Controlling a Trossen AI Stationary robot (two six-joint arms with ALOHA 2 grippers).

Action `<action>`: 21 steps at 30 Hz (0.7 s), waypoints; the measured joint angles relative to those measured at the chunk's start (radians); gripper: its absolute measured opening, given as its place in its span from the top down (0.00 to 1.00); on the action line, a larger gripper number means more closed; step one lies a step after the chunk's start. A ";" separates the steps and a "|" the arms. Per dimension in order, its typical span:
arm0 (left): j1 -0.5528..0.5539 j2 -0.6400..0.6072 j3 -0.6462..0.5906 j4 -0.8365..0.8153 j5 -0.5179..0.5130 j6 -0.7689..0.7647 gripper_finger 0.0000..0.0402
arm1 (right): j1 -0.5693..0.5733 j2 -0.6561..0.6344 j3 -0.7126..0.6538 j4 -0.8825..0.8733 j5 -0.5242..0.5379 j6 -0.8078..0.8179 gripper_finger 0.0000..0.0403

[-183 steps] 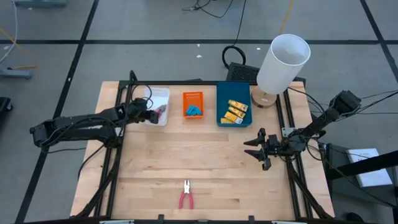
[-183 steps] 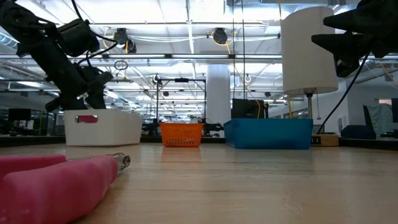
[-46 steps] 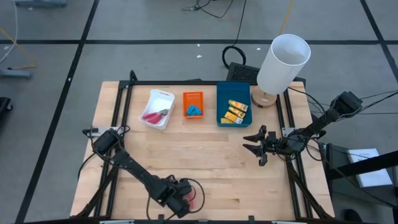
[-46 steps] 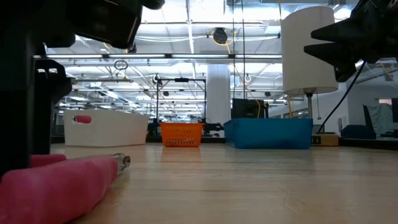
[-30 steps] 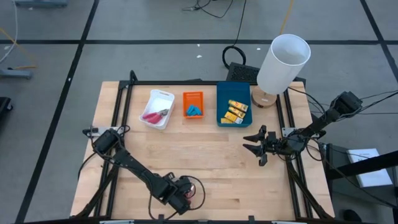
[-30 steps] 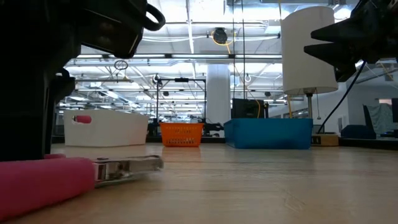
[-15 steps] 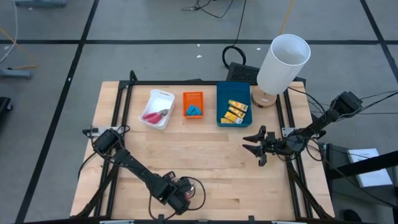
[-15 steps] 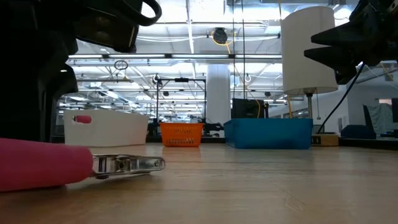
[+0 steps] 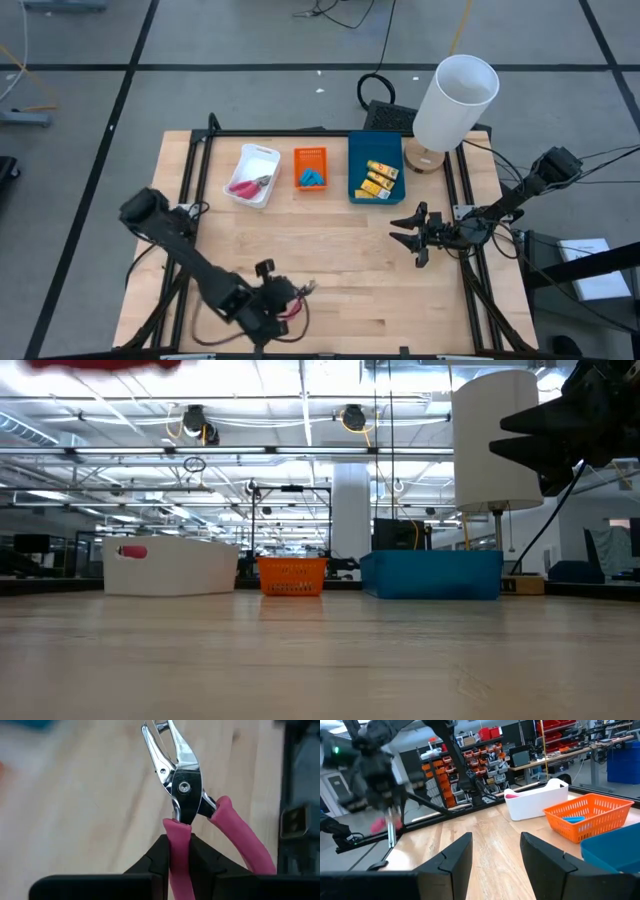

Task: Pick & Place School Supplies
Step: Put the ticket punch into the white bin

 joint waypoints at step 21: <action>0.114 -0.515 -0.715 0.656 -0.126 0.242 0.89 | 0.000 0.000 0.000 0.000 0.002 0.000 0.61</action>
